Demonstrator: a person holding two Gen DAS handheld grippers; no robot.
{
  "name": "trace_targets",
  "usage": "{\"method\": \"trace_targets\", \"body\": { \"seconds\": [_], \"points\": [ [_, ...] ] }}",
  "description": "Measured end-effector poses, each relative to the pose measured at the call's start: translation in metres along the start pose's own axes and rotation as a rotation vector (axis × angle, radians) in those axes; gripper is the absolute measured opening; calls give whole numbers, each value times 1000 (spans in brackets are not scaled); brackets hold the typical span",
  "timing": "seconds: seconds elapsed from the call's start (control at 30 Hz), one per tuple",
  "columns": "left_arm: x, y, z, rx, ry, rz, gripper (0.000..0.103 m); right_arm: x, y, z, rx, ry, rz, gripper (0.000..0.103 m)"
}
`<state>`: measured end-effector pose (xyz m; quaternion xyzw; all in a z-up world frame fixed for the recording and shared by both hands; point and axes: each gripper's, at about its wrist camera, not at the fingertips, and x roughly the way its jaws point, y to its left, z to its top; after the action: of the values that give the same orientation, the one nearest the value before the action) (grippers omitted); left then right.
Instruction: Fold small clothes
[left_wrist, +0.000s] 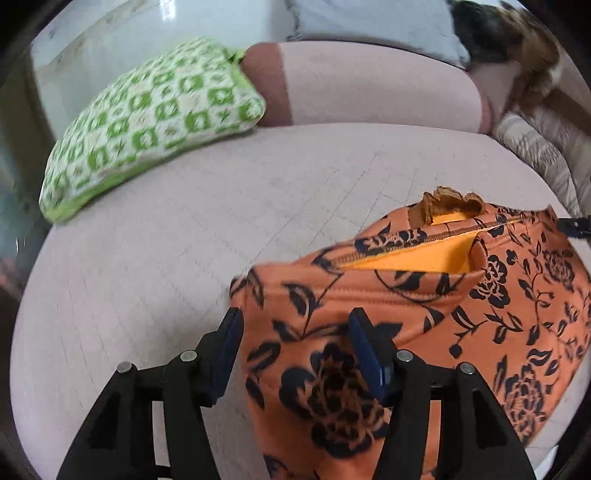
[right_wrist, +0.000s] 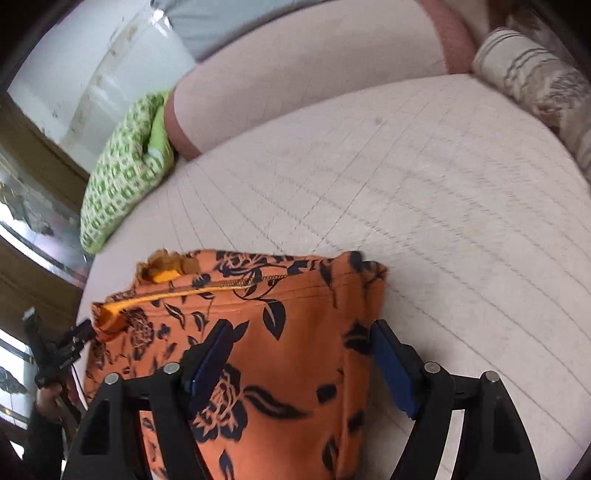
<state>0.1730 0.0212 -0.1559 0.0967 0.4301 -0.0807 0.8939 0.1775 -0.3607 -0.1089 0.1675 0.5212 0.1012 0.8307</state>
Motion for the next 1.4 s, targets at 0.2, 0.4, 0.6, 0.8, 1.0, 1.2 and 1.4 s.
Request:
{"method": "trace_targets", "body": {
  "seconds": [0.2,0.4,0.6,0.8,1.0,1.2,1.4],
  "points": [
    [19,18,14,-80,50,-41,3,13,0,2,-34,45,-38,23],
    [9,42,10,-203,-19,1,3,-22,12,15,-77,-81,-45,10],
    [31,54,-2,-300,53,16,22,10,-34,7,139,-40,-38,15],
    [-21,31,8,-194,-50,21,36,-40,-9,0,106,-131,115,20],
    [-25,-4,-9,-177,-35,-18,54,-1,-5,-4,99,-28,151,88],
    [-4,6,-21,-285,44,40,56,-20,-34,-16,252,-103,182,68],
    [-56,-14,-42,-314,-27,23,57,-61,9,-81,180,-96,335,73]
  ]
}}
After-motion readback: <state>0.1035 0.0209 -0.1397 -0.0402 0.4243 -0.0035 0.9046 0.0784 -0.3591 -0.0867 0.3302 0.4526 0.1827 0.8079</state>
